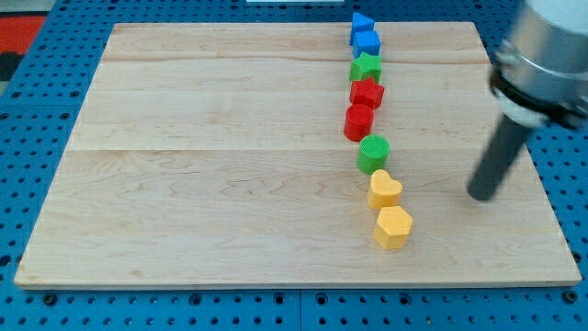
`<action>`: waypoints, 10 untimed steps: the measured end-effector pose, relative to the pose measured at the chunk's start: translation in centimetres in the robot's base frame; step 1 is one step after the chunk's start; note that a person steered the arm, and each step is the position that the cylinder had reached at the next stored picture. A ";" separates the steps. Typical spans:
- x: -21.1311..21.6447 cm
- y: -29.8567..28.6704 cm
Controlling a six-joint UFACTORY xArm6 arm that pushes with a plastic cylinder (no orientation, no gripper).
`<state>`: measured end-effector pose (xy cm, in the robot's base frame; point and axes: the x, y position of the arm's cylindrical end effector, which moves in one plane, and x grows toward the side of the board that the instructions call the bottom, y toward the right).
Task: Move red circle right a bit
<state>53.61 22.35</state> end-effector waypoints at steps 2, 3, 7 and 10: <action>8.3 -2.1; 8.2 -10.4; -3.4 -30.1; -8.6 -23.3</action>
<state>45.04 -0.93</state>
